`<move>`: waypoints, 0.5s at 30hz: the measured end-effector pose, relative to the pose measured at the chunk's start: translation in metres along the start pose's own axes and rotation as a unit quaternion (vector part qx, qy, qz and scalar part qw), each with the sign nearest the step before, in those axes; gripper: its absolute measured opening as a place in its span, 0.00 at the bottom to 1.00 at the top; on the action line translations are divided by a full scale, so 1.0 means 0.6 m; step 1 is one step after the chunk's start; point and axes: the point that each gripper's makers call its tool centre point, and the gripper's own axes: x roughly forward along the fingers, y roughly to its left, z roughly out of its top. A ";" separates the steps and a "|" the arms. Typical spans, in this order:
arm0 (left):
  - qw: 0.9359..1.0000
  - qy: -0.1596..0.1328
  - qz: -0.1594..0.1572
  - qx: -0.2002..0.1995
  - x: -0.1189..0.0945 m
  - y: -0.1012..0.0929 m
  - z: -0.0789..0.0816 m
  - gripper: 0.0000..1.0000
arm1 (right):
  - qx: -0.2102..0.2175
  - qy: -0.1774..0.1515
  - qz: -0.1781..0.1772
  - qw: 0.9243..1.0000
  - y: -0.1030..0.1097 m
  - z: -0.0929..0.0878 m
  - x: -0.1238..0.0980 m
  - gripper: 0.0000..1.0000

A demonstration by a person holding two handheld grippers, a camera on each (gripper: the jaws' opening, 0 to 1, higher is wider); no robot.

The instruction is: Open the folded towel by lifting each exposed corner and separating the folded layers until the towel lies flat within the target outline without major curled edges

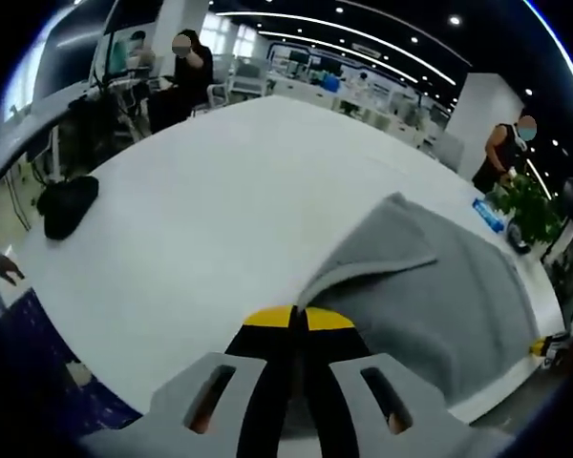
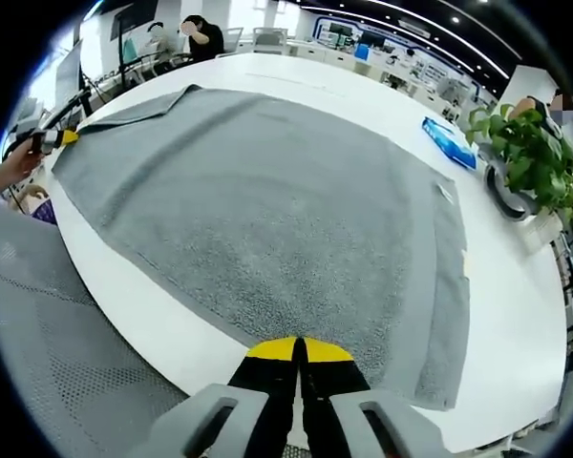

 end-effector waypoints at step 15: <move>0.993 -0.024 -0.046 0.110 0.021 -0.078 0.041 0.14 | 0.009 -0.006 -0.005 1.000 -0.001 0.000 0.000 0.00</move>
